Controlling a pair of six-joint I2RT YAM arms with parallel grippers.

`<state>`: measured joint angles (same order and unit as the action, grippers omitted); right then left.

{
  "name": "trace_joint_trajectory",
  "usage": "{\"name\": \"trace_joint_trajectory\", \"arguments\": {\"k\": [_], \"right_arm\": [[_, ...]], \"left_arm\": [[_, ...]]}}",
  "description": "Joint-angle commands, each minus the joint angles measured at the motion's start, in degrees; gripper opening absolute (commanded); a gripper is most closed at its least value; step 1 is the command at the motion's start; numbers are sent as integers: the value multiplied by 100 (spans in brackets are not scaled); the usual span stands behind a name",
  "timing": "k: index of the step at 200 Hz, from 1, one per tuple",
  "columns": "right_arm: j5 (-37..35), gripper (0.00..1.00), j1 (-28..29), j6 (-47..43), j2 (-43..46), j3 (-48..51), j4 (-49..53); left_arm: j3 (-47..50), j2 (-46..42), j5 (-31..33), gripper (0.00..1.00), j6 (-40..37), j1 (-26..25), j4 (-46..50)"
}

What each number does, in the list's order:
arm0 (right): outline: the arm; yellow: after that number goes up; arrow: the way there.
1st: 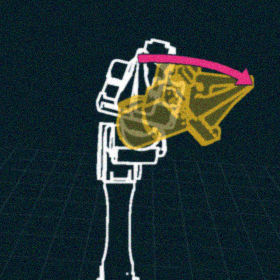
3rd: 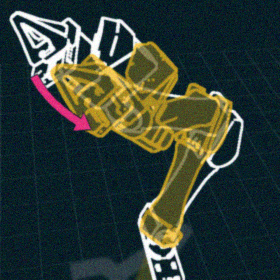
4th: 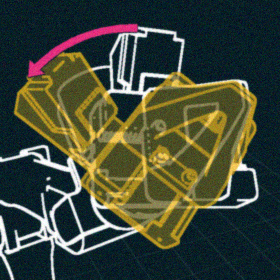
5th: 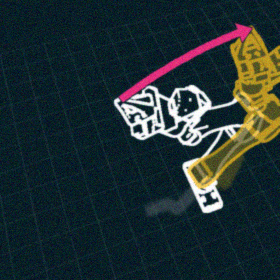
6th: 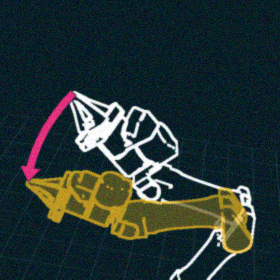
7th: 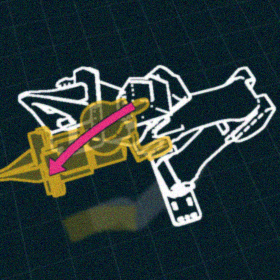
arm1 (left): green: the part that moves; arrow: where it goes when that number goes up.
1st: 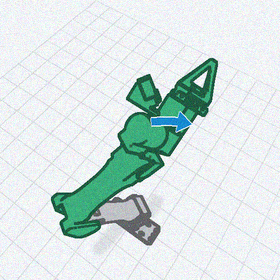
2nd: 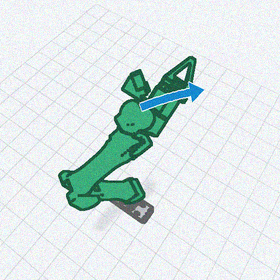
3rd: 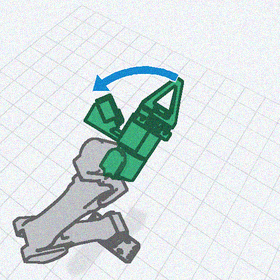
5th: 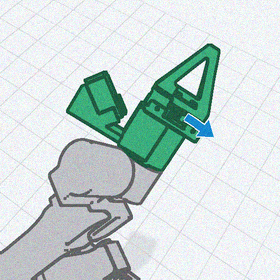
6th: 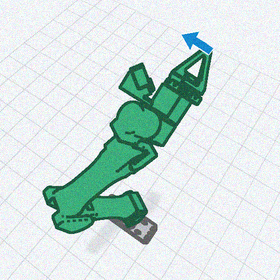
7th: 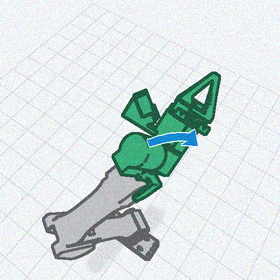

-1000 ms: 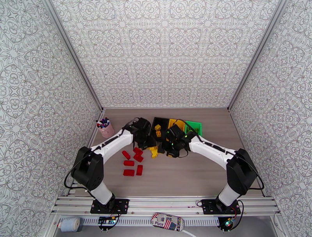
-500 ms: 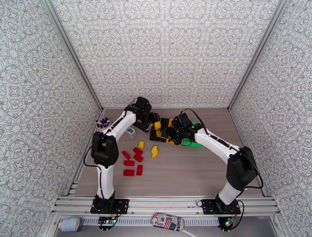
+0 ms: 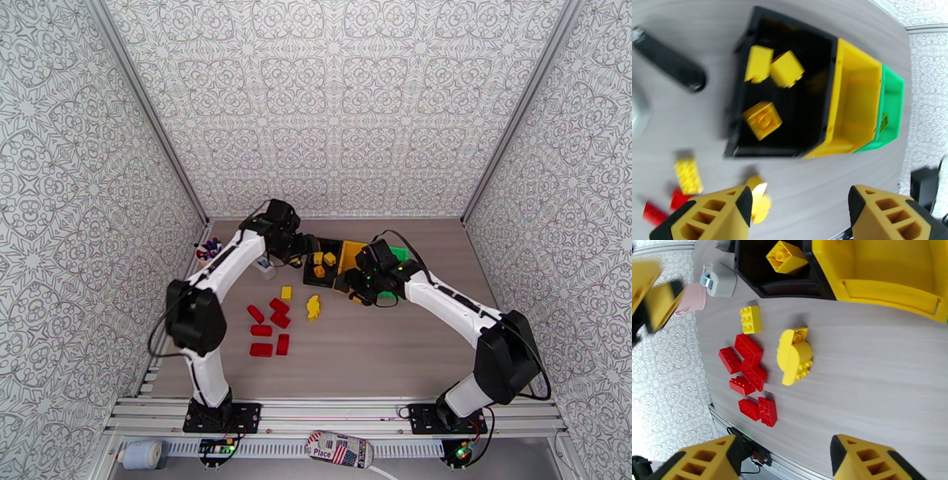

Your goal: Sort the legos into containers by color

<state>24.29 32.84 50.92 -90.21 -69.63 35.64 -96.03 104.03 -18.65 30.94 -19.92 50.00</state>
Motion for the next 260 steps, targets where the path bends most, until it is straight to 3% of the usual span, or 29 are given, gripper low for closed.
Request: {"name": "trace_joint_trajectory", "arguments": {"k": [1, 61, 116, 188, 260], "right_arm": [[-355, 62, 189, -315, -64, -174, 541], [-692, 61, 1018, -557, -1289, -1306, 1112], [-761, 59, 1541, -435, -2146, -2181, 1298], [-972, 59, 1593, -407, -1957, -1899, 1482], [-962, 57, 1541, -372, -1938, -1811, 1475]], "left_arm": [[502, -490, 765, 72, -304, 28, 310], [1408, -843, 1355, 78, -735, 263, 691], [1402, -32, 1322, 74, -1192, 421, 643], [711, 1038, 1395, 68, -1467, 327, 669], [531, 1552, 1488, 58, -1507, 187, 652]]}}
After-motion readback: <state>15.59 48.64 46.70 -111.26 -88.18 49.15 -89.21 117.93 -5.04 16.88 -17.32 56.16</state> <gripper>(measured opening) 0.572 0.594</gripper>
